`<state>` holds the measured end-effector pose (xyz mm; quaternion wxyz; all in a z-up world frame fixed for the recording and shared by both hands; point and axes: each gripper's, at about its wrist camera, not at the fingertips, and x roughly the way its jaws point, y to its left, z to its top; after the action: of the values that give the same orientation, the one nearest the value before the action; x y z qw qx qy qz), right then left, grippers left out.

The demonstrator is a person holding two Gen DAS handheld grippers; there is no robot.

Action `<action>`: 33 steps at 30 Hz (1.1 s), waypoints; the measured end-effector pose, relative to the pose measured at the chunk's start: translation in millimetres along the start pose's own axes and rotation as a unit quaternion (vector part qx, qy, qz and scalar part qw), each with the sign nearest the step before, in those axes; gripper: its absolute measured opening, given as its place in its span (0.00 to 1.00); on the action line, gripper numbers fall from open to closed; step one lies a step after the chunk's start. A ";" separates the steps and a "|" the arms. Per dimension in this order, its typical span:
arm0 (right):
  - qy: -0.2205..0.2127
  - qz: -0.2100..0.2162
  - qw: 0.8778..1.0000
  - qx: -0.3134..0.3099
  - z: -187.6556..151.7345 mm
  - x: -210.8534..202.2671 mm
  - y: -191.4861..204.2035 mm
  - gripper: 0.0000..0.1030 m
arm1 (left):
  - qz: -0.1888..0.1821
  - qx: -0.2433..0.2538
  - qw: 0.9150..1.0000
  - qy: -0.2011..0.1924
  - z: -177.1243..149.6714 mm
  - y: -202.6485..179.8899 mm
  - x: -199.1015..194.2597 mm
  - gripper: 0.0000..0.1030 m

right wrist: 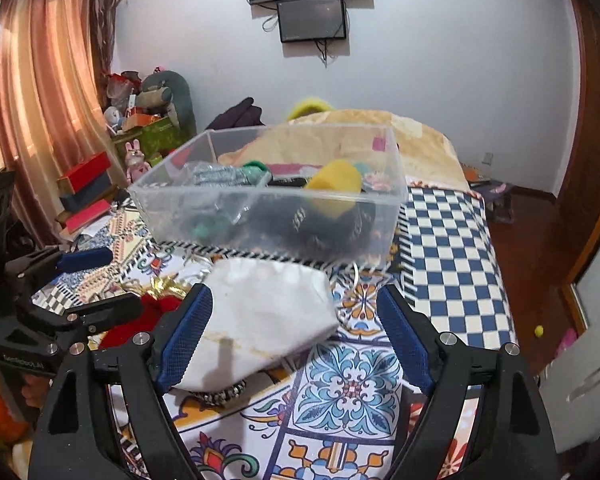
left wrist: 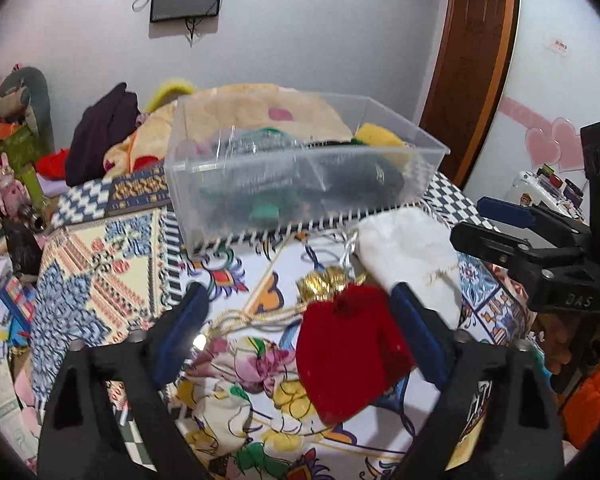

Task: Organize soft objects
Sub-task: 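Grasp the red gold-topped pouch with the left gripper while the right grasps the white pouch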

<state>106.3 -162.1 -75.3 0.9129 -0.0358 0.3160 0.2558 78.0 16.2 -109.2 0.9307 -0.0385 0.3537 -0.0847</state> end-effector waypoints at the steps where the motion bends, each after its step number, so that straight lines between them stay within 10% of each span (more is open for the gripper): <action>1: 0.004 0.002 1.000 0.002 -1.5 1.8 0.0 0.80 | -0.003 -0.003 1.000 0.003 -1.8 1.1 1.6 0.79; 11: 0.041 0.025 0.999 0.023 -16.7 21.9 -3.4 0.62 | -0.014 0.016 1.000 0.022 -8.4 -5.8 11.7 0.40; 19: 0.044 0.029 0.998 0.033 -19.3 25.7 -4.9 0.29 | -0.033 -0.002 0.999 0.032 -10.5 -3.1 19.9 0.21; 24: 0.034 0.041 0.998 0.040 -15.8 20.8 -6.5 0.12 | -0.032 -0.003 0.999 0.024 -9.6 -3.6 15.5 0.15; 33: -0.018 0.051 0.998 0.040 0.8 -6.8 -8.7 0.10 | -0.031 -0.012 0.999 -0.012 1.5 3.9 -11.2 0.13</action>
<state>106.4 -172.5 -71.4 0.9049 0.0217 0.3108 0.2898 71.3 22.1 -101.3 0.9313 -0.0612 0.3423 -0.1086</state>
